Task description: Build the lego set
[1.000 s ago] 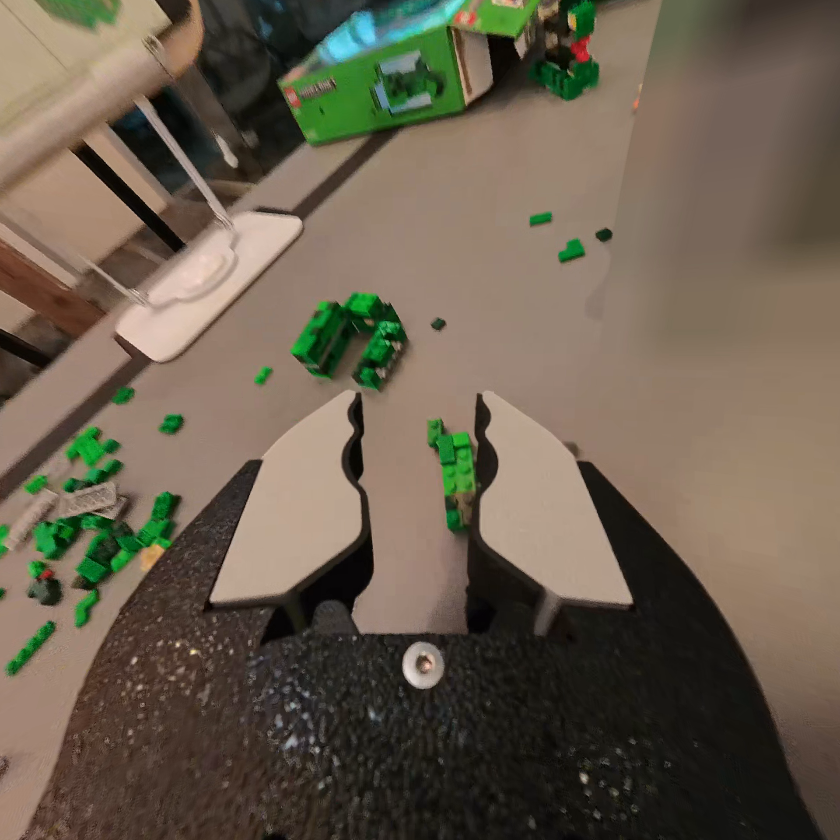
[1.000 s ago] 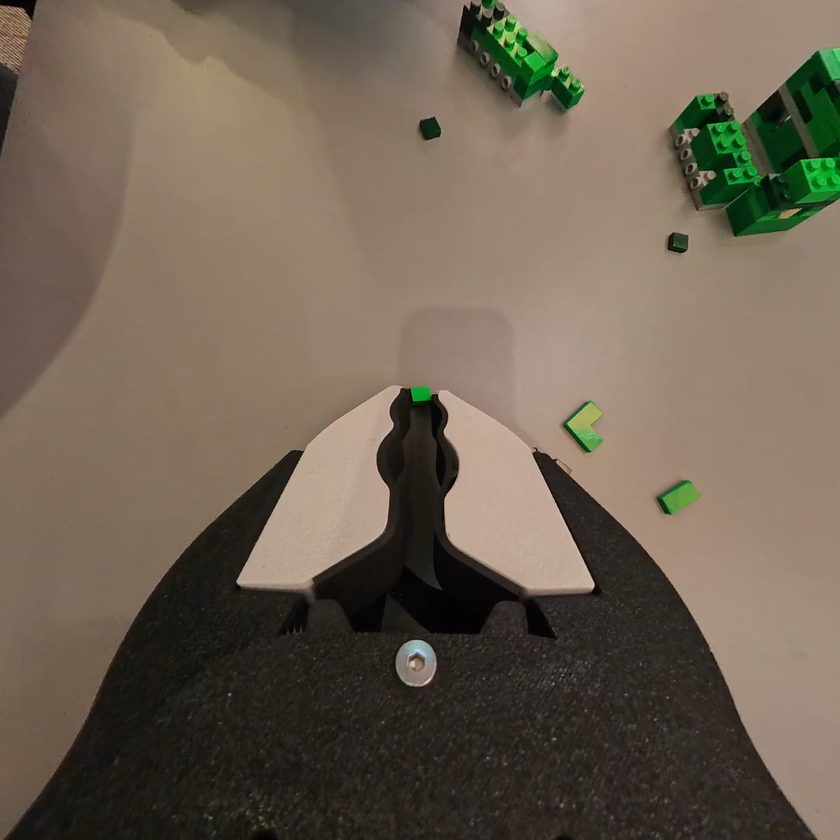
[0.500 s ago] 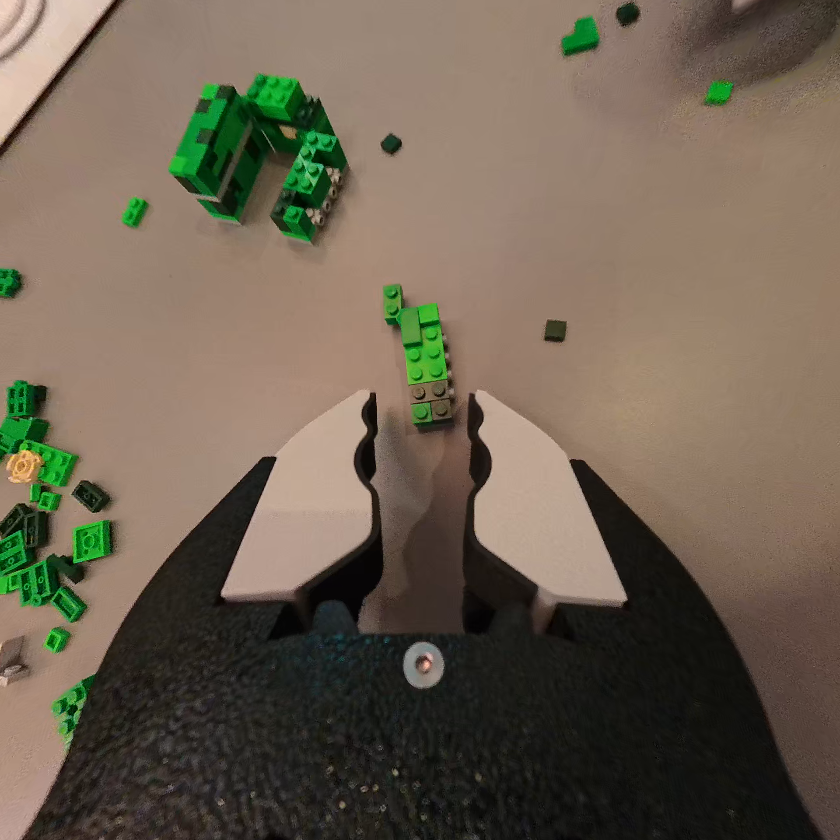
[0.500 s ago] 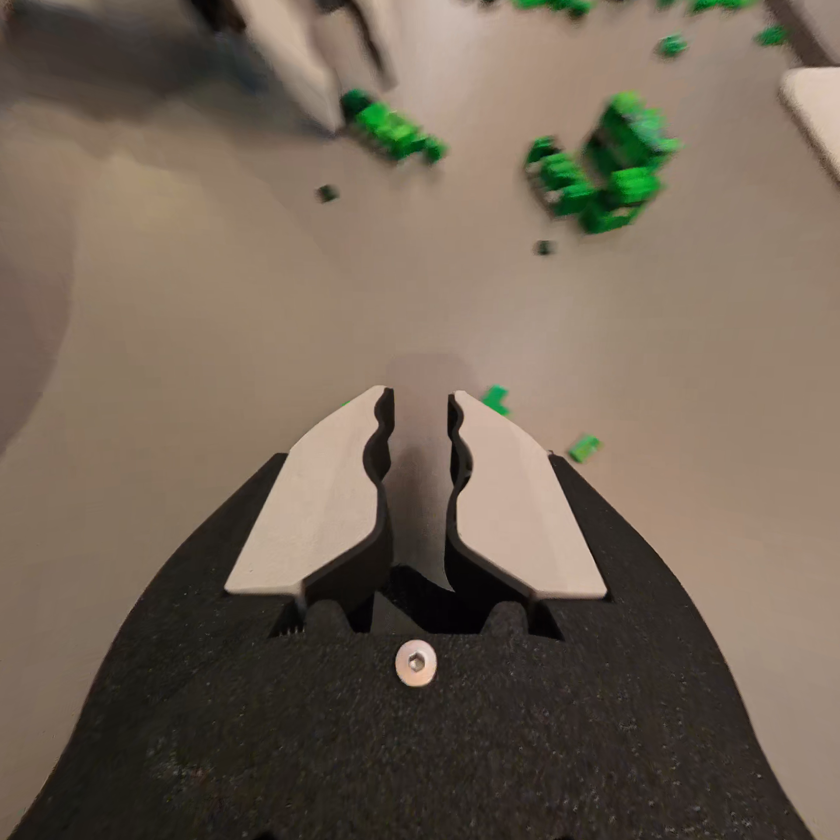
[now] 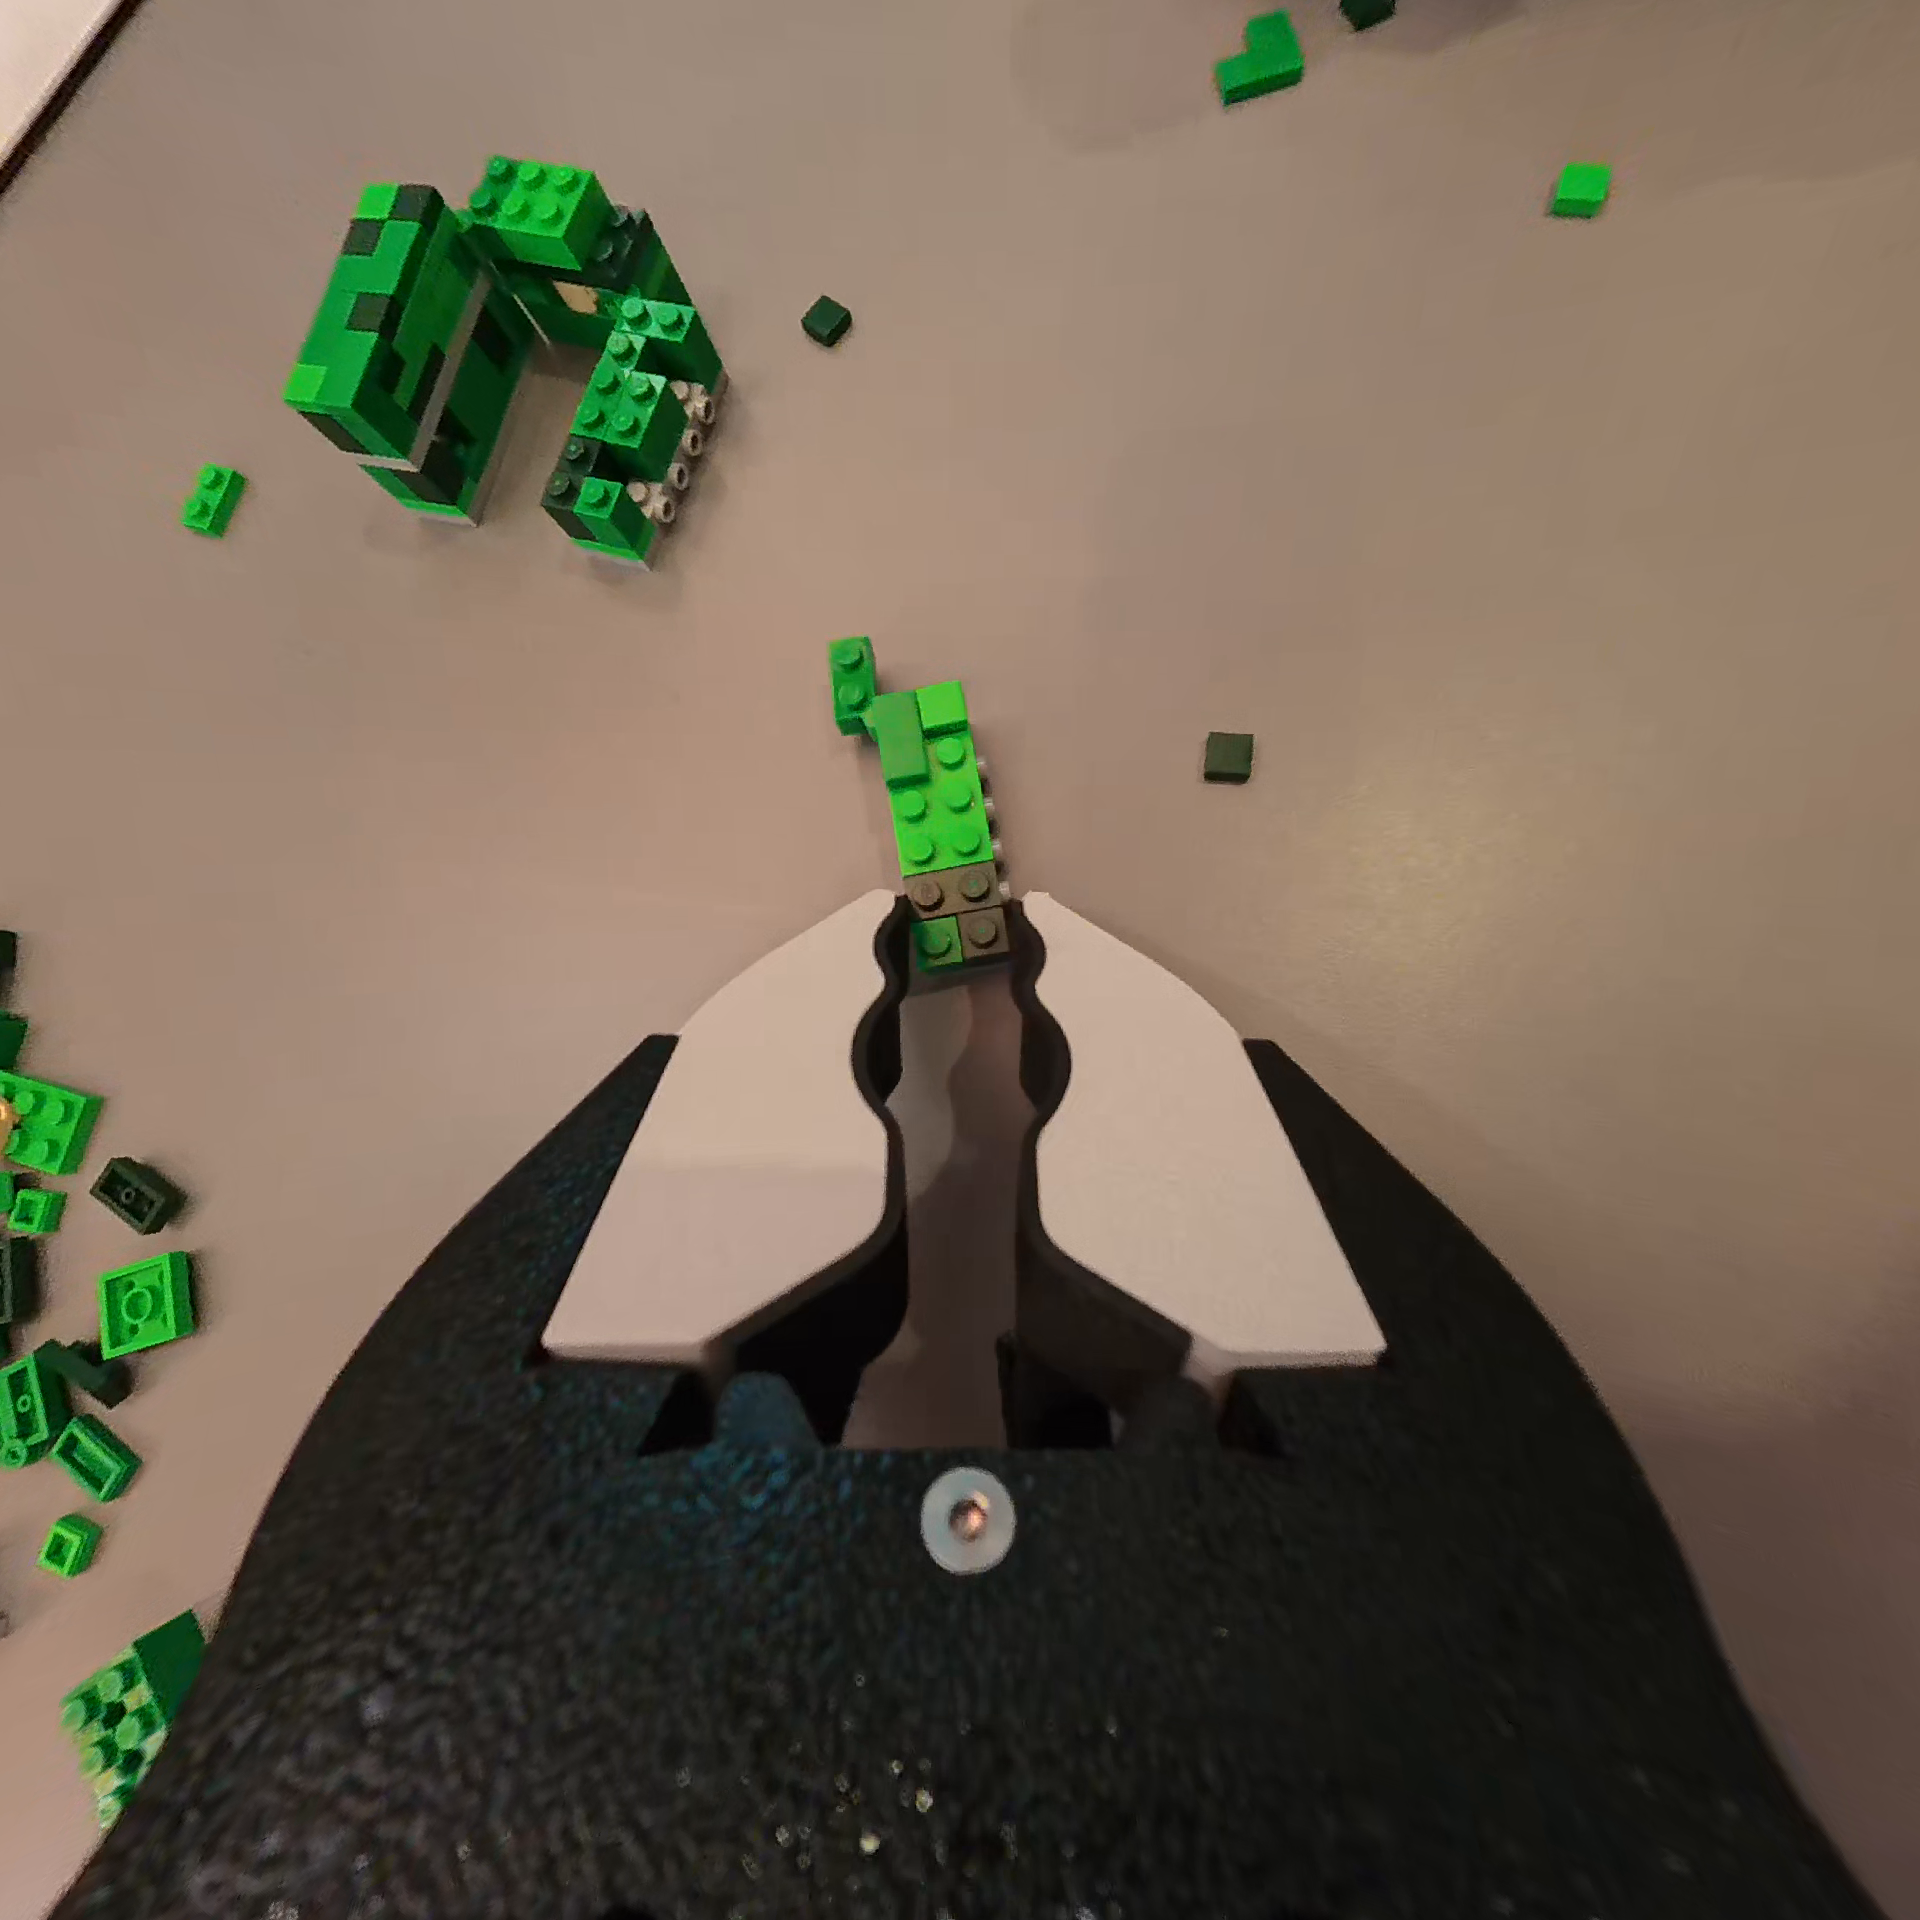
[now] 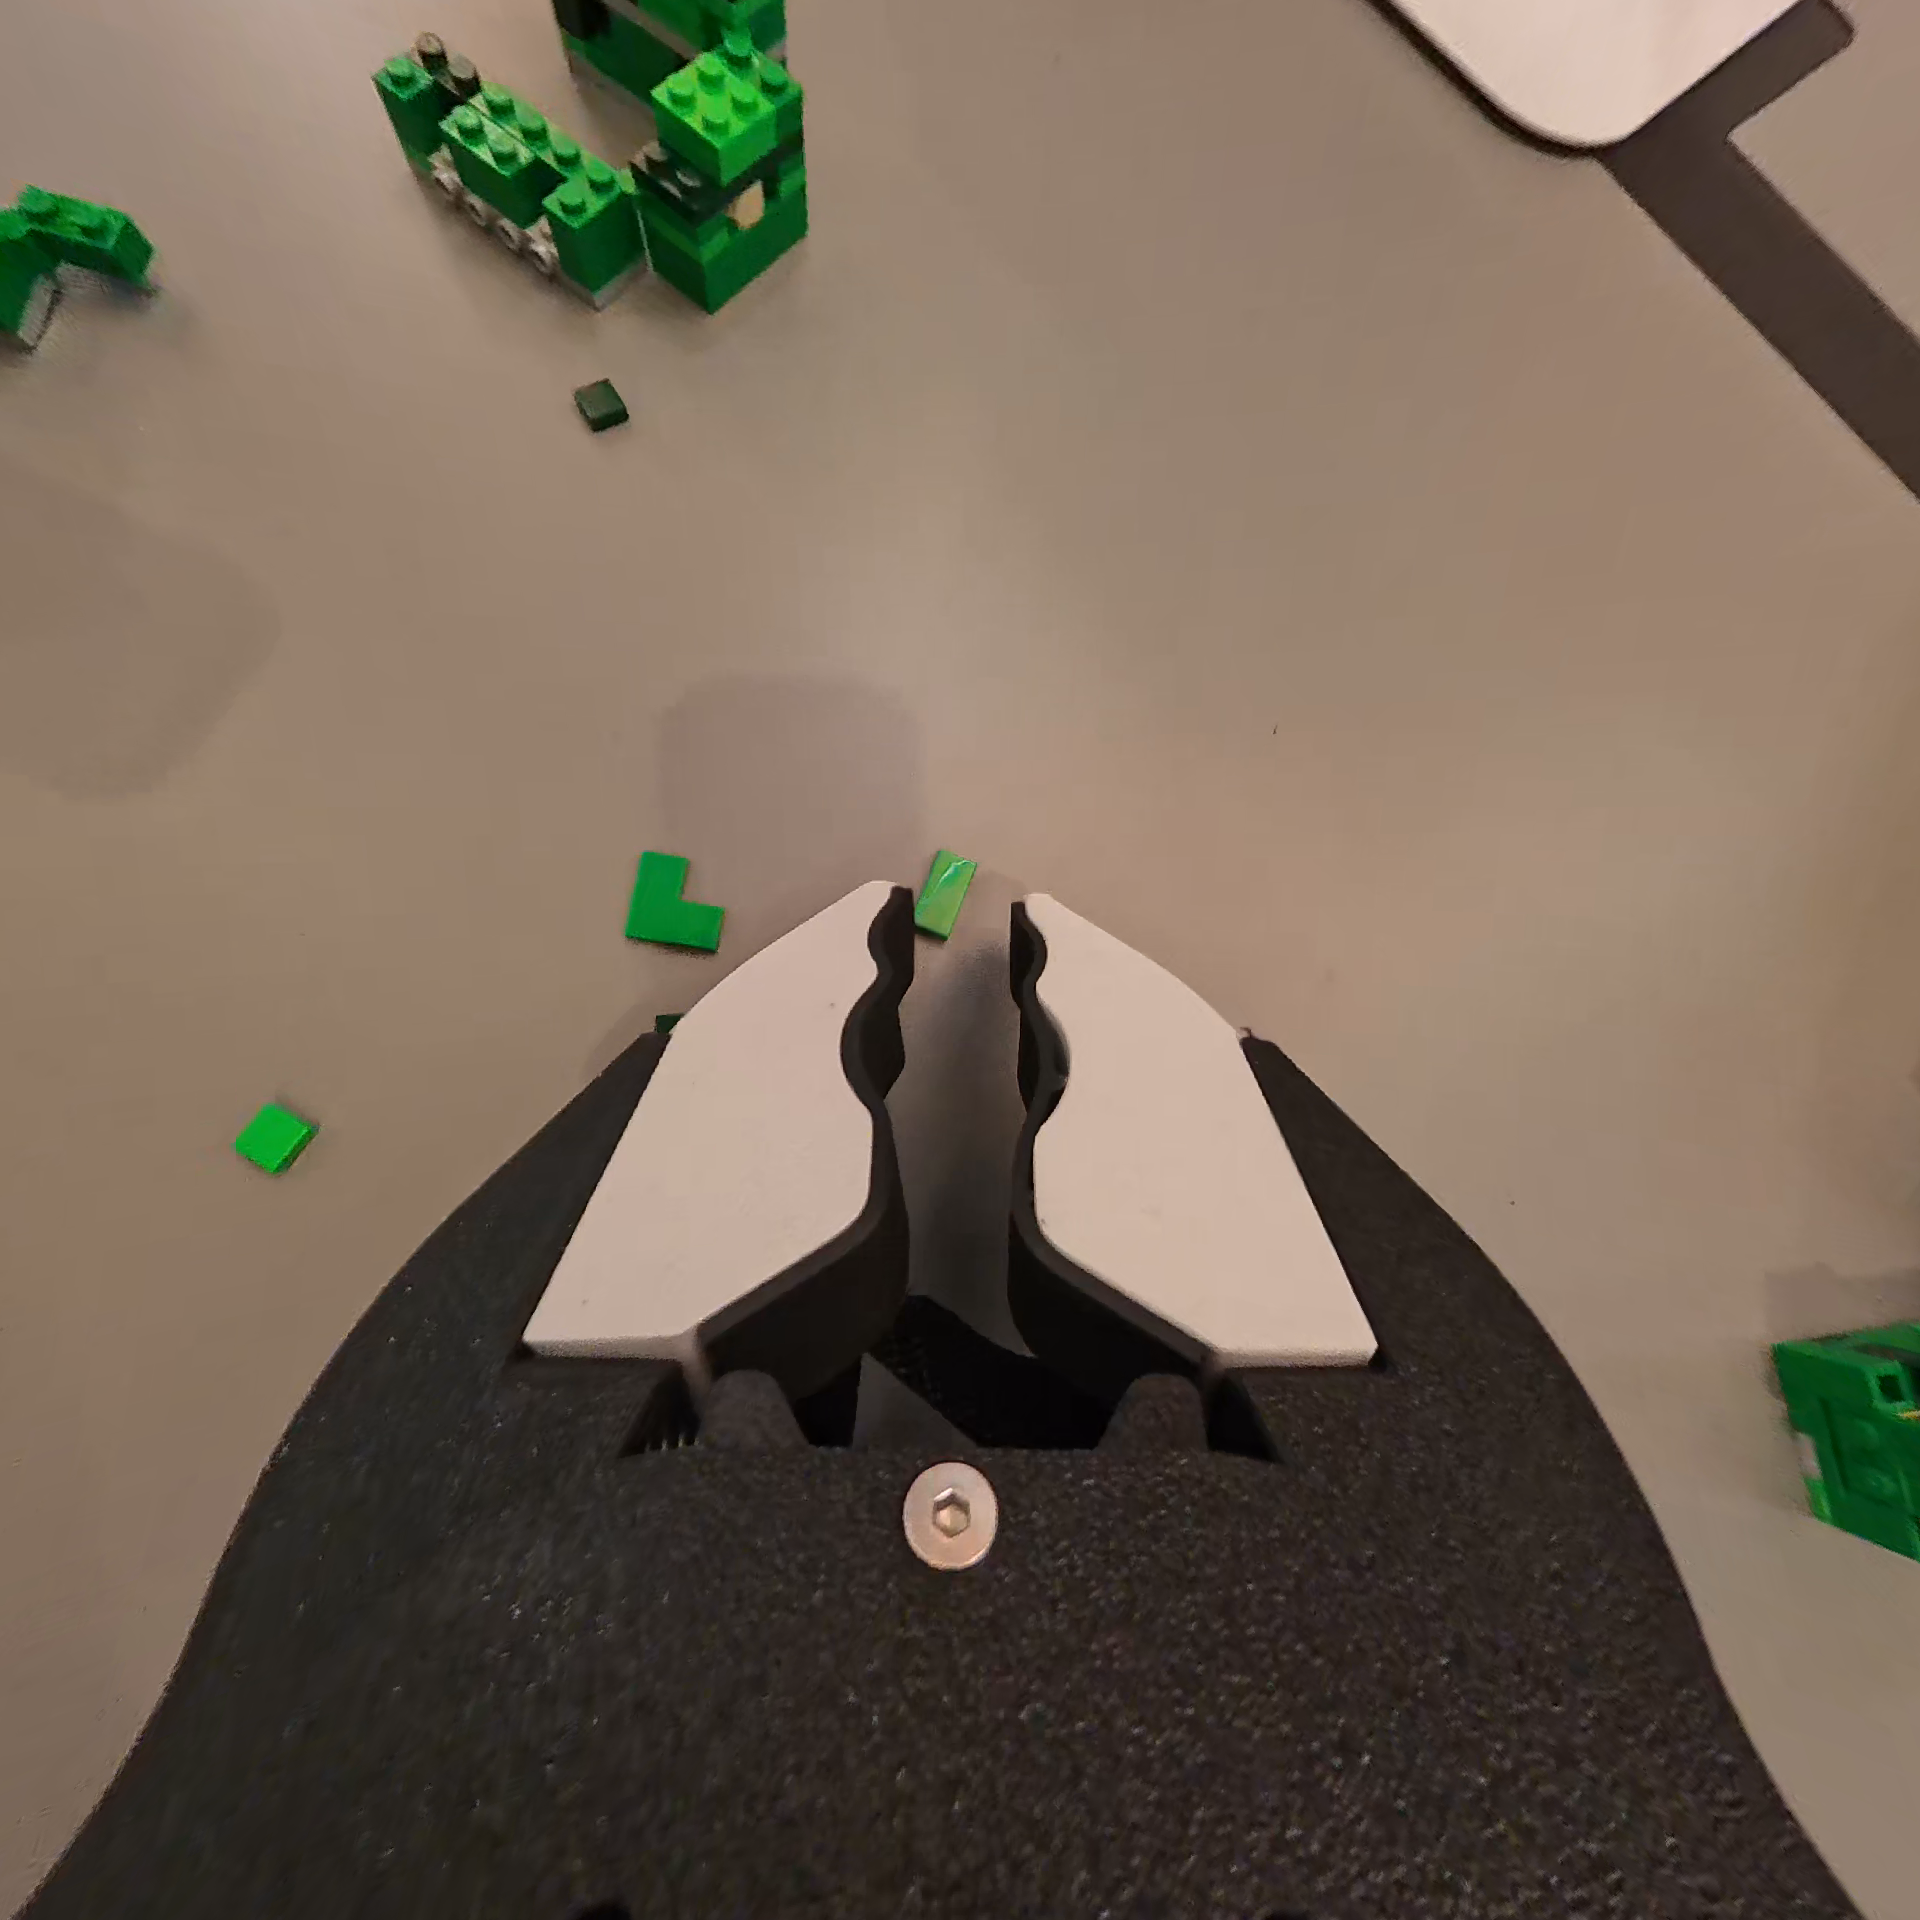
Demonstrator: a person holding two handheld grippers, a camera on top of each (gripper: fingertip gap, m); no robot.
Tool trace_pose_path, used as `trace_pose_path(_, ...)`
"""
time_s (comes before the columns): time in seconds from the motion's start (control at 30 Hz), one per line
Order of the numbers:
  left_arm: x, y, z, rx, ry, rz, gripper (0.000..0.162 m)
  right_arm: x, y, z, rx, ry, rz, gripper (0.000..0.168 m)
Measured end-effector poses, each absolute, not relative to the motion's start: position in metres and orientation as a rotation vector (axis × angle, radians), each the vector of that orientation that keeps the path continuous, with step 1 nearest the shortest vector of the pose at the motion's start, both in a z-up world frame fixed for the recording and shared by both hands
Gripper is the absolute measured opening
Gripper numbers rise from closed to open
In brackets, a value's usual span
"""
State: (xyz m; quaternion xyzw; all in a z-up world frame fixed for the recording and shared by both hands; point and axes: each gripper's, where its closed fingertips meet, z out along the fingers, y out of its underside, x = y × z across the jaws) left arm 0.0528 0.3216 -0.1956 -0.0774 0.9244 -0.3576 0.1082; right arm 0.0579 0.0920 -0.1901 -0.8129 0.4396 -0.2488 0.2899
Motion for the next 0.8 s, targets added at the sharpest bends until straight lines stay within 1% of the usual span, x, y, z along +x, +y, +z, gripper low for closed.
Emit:
trace_pose_path(0.03,0.053,0.321,-0.195,-0.221,2.707,-1.051,0.017,0.059,0.092,-0.192,-2.167,1.191,-0.650,0.017)
trace_pose_path(0.23,0.056,0.312,-0.187,-0.222,2.642,-1.118,0.017,0.062,0.090,-0.197,-2.149,1.254,-0.634,0.018)
trace_pose_path(0.33,0.061,0.303,-0.175,-0.222,2.606,-1.174,0.017,0.062,0.090,-0.198,-2.172,1.249,-0.648,0.015)
trace_pose_path(0.53,0.081,0.274,-0.150,-0.181,2.502,-1.238,0.017,0.063,0.089,-0.197,-2.201,1.232,-0.704,0.014)
trace_pose_path(0.6,0.084,0.264,-0.150,-0.152,2.529,-1.241,0.017,0.063,0.089,-0.198,-2.207,1.229,-0.693,0.008)
trace_pose_path(0.8,0.080,0.236,-0.154,0.009,2.611,-1.240,0.017,0.064,0.087,-0.198,-2.246,1.174,-0.718,0.008)
